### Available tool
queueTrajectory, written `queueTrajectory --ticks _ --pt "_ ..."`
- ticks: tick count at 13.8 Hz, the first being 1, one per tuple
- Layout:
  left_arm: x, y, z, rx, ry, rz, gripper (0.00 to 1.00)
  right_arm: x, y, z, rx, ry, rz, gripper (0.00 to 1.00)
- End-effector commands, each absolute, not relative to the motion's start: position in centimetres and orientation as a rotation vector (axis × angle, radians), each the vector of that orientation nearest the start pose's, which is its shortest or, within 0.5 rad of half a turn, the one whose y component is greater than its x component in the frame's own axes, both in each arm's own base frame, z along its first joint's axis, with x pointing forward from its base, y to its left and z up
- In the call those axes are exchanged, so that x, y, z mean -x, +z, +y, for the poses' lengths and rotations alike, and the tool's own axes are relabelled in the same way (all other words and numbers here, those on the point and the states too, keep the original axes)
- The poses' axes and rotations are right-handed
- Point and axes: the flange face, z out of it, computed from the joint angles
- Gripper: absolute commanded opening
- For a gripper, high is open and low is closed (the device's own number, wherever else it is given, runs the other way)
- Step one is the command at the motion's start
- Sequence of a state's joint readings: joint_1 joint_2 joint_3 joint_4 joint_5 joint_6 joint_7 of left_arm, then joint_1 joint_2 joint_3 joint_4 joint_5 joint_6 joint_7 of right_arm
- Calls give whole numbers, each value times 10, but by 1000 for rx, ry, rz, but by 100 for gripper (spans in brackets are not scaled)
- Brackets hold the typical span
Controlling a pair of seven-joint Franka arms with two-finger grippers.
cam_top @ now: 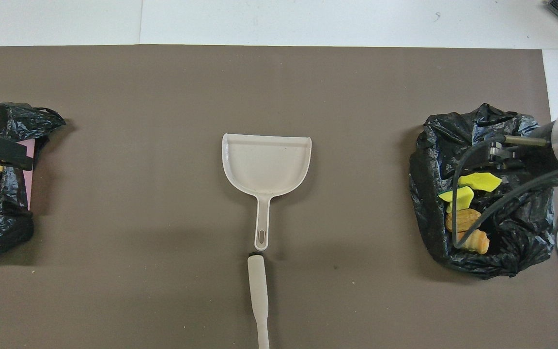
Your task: Sweep and dump trash in bin
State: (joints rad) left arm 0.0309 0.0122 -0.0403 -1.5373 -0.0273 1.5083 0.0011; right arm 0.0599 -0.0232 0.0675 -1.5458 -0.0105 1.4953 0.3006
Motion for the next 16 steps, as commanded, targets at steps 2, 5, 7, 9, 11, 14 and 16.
queueTrajectory --ticks 2,5,7,9,11,14,16 --pt "-541 643 -11 3151 12 37 100 -534 642 65 3136 16 251 100" --pt "-540 645 -12 3151 15 42 100 -534 642 65 3136 16 251 100" --pt "-539 645 -15 3150 22 49 100 -534 642 65 3136 16 251 100" --pt "-539 644 -15 3149 34 49 100 -534 642 65 3136 16 251 100" --pt "-538 645 -15 3149 34 49 100 -534 642 65 3138 15 251 100" --pt "-538 644 -15 3147 44 49 100 -534 642 65 3138 15 251 100" --pt "-537 644 -13 3147 48 44 100 -534 642 65 3138 15 253 100"
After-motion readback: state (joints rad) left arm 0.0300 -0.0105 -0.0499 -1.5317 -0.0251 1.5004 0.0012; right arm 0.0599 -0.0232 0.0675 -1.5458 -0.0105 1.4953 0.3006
